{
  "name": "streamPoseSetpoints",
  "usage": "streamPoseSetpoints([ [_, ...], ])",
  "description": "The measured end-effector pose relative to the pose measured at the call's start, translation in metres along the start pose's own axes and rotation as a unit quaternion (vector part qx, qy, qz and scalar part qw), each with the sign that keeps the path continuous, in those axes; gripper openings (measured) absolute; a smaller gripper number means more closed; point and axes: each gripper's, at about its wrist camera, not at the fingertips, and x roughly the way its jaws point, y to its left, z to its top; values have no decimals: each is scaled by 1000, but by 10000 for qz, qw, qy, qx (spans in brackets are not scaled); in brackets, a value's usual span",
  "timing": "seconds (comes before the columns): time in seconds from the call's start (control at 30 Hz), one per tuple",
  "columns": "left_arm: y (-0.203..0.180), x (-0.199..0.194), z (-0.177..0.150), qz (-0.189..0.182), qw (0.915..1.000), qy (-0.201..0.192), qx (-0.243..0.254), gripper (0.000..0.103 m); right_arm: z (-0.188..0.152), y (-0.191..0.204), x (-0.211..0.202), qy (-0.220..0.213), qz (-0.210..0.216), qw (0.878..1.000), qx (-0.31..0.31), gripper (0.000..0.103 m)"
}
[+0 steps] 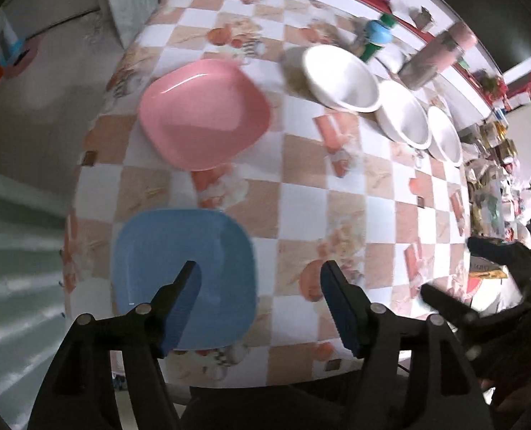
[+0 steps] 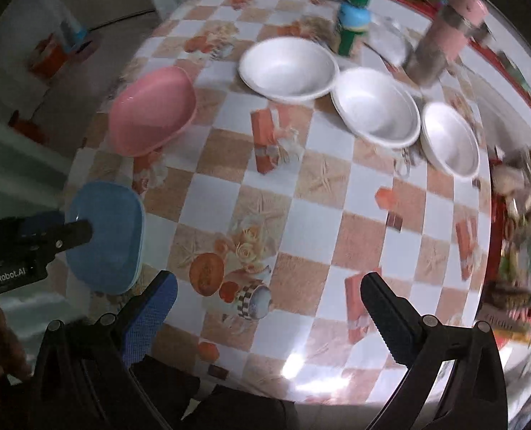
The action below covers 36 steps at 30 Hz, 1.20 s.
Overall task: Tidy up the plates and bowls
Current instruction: 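Lower the blue plate onto the green plate and open the left tool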
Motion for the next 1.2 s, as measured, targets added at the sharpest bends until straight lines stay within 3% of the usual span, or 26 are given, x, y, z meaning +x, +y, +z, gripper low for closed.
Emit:
streamPoseSetpoints([
  [0.13, -16, -3, 3, 279, 9996, 25, 50, 73, -6, -7, 5, 363, 487, 9976, -321, 103],
  [0.2, -19, -6, 4, 379, 9993, -26, -14, 73, -4, -10, -2, 187, 181, 9986, -451, 103],
  [0.3, -19, -8, 4, 475, 9988, -73, -118, 73, 2, -20, -14, -61, 166, 9989, -437, 103],
  [0.6, -19, -7, -8, 670, 9971, 20, -356, 73, -7, -21, 8, 533, 111, 9958, -735, 103],
  [0.9, -20, -9, -11, 705, 9964, -10, -464, 73, -11, -23, 8, 601, 71, 9947, -833, 103],
  [1.13, -20, -10, -11, 757, 9959, -28, -500, 73, -8, -16, 1, 409, -150, 9936, -1040, 103],
  [1.2, -20, -11, -11, 768, 9957, -23, -524, 73, -8, -15, -1, 361, -47, 9935, -1079, 103],
])
